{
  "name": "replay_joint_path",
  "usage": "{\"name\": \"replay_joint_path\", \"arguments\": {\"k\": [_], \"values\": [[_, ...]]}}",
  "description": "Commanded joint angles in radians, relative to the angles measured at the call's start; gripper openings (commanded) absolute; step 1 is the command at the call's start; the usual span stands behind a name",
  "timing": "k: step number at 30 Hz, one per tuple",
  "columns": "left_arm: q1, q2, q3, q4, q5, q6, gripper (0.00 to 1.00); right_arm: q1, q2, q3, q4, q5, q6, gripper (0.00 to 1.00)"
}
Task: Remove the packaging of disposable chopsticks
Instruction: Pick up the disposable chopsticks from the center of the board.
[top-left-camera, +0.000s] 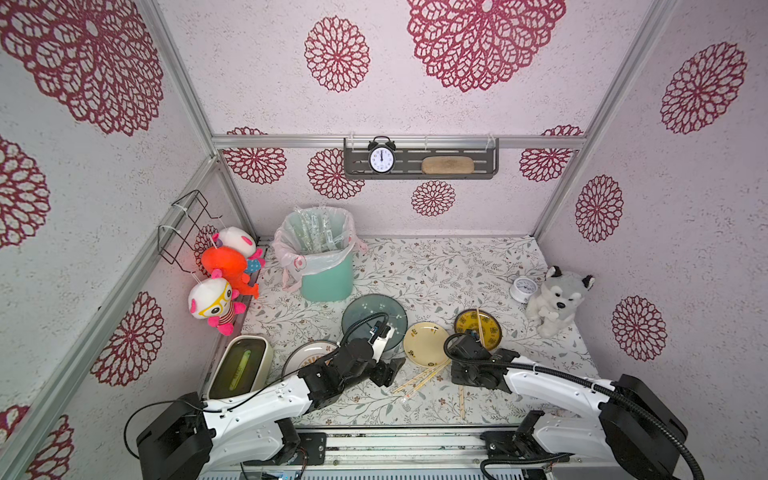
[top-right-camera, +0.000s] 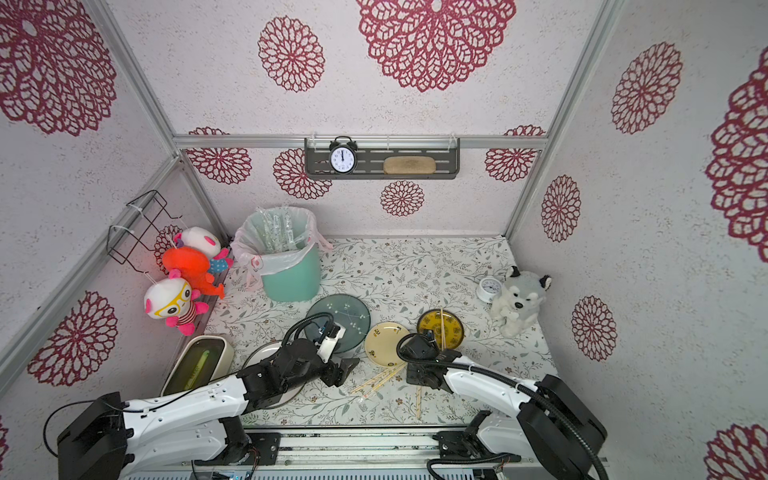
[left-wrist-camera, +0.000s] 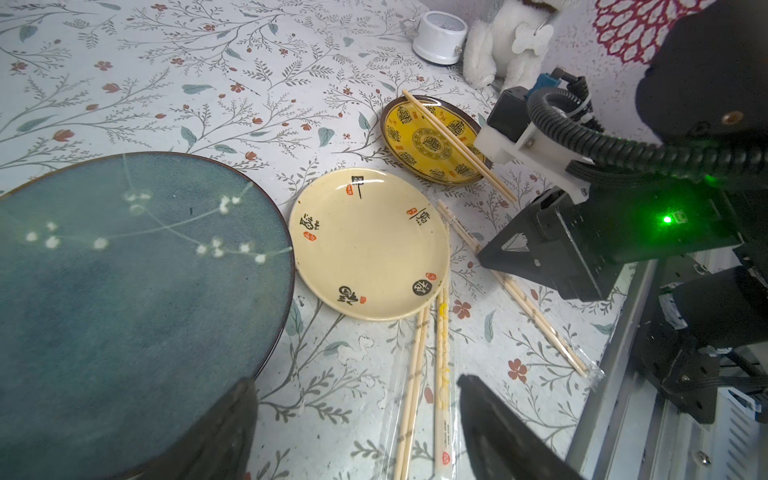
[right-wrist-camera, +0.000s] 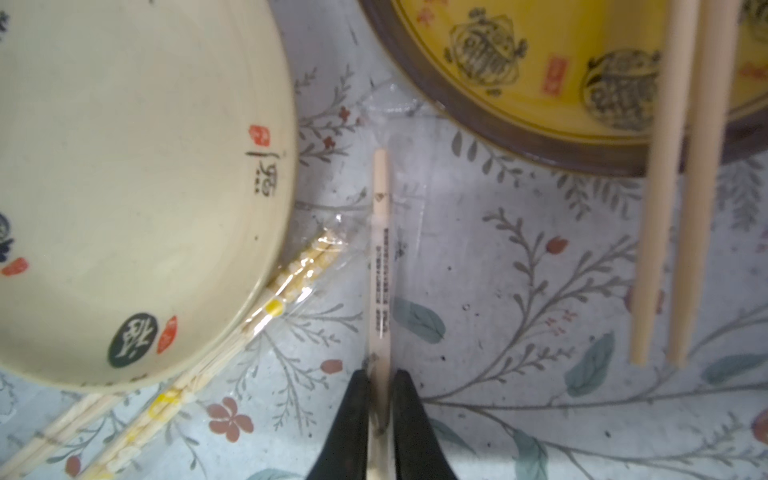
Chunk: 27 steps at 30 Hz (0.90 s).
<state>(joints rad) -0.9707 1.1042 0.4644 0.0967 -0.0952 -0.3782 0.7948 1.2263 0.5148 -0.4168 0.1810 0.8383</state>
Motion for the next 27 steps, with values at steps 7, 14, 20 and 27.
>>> {"name": "replay_joint_path", "arguments": {"k": [7,14,20,27], "values": [[-0.008,-0.013,-0.013,0.052,-0.007,0.002,0.79,-0.019,0.02,-0.025,-0.082,0.008,-0.017,0.0],[-0.006,0.003,-0.006,0.063,-0.016,0.005,0.79,-0.026,-0.024,-0.01,-0.045,0.008,-0.07,0.0],[0.018,0.032,0.0,0.116,0.002,-0.012,0.82,-0.026,-0.115,0.006,-0.023,0.019,-0.122,0.0],[0.065,0.067,0.029,0.142,0.051,-0.008,0.84,-0.032,-0.162,0.013,0.012,0.041,-0.165,0.0]]}}
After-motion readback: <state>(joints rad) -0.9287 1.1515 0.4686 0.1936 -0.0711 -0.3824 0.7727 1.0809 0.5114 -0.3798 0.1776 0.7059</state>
